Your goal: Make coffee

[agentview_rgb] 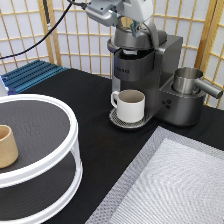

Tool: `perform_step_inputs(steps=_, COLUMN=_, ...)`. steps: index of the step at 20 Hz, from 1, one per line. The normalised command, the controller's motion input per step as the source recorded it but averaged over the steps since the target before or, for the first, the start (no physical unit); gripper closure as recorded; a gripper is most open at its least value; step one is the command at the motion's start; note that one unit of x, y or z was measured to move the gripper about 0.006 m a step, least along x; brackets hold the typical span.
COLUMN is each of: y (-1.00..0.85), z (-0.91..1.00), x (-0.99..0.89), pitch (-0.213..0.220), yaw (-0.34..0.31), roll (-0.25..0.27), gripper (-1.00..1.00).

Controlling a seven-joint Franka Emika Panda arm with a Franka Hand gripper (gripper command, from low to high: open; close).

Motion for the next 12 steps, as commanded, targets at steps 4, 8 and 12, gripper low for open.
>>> perform_step_inputs(steps=4, y=-0.12, z=-0.12, x=0.18, pitch=-0.002, yaw=0.005, roll=-0.083, gripper=-1.00)
perform_step_inputs(steps=8, y=0.00, z=-0.02, x=0.18, pitch=-0.031, yaw=-0.014, roll=-0.151, gripper=-1.00)
perform_step_inputs(steps=12, y=-0.12, z=0.18, x=0.05, pitch=-0.011, yaw=-0.016, roll=-0.112, gripper=-1.00)
